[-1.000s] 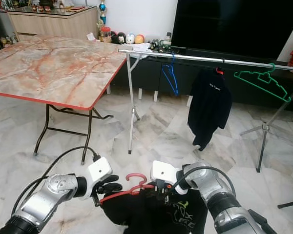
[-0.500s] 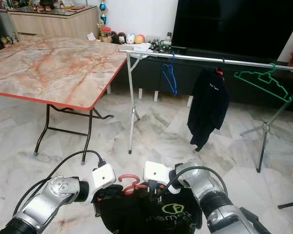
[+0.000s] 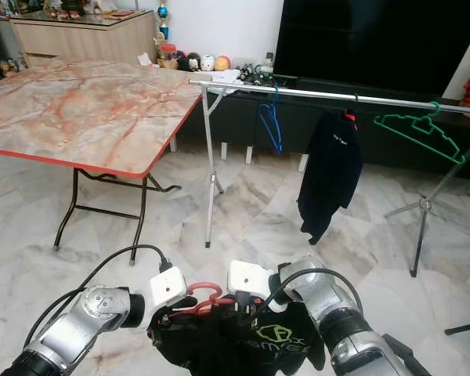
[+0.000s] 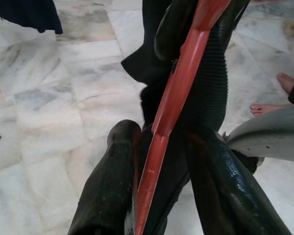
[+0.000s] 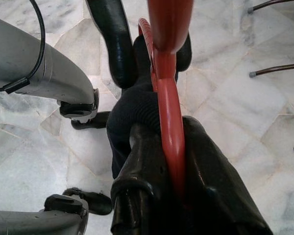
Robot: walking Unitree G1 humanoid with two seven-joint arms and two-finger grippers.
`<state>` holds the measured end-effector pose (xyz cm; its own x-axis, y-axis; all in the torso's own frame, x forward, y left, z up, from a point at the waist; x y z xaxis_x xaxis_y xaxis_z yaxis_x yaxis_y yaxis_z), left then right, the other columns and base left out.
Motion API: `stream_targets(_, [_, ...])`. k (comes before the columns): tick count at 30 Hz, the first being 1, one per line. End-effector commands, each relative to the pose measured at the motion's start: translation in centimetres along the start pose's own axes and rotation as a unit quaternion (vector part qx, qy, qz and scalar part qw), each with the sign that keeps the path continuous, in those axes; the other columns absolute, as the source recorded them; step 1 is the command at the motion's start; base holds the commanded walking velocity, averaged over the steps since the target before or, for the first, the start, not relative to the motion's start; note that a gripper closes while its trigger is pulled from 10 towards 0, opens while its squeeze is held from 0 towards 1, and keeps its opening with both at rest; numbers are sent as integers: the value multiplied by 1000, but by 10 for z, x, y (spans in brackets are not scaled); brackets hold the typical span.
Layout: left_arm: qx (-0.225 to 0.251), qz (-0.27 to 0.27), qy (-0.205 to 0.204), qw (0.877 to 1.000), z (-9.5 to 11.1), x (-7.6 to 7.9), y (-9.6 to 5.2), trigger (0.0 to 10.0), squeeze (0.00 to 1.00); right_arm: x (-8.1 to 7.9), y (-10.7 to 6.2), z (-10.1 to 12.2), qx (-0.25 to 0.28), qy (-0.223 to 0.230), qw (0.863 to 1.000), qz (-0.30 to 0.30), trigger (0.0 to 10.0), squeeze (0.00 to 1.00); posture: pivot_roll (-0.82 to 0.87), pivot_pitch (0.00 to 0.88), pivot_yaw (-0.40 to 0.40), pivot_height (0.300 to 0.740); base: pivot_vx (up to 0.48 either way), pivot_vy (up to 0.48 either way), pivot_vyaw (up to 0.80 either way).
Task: Hang hanger
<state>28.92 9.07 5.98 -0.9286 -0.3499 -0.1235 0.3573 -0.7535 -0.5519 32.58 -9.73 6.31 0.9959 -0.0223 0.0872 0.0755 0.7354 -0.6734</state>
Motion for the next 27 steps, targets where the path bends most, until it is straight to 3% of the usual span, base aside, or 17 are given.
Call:
stream_targets(1, [-1,-23,12,1000,4,8,2,10000,1000,5,-1,15,20,-27,999,-7,10000,0,128,0,-49,740,0,0,0])
stream_targets(4, [-3,-22,19,1000,4,8,2,10000,1000,5,-1,16,20,-27,999,-8,10000,0,128,0,-49,740,0,0,0])
stream_targets(5, [-8,-5,26,1000,3,3,3,10000,0,5,-1,17,24,-29,999,-6,10000,0,129,0,-50,740,0,0,0])
stream_targets(15, [-12,22,34,999,2,-3,6,10000,0,2,-2,22,38,-35,999,12,10000,0,124,0,-51,740,0,0,0])
stream_targets(23, [-18,74,50,996,1,-19,5,10000,0,0,-5,21,35,-37,998,21,10000,0,121,0,-55,740,0,0,0])
stream_targets(27, [-15,61,44,997,2,-16,6,10000,0,1,-5,23,39,-37,998,21,10000,0,125,0,-58,740,0,0,0])
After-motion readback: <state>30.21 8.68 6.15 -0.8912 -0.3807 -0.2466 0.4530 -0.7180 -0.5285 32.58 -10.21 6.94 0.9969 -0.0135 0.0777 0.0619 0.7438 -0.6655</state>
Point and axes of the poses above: a point about 5 cm out from each wrist's last joint towards the gripper, its own y axis pointing out of the wrist towards the gripper, its own z axis along the axis of the wrist's last joint, x = y × z, the point moved 3 cm from there along y, pointing out of the wrist towards the gripper, and after that the axes turned 1 degree about y, right-handed, at the moved point
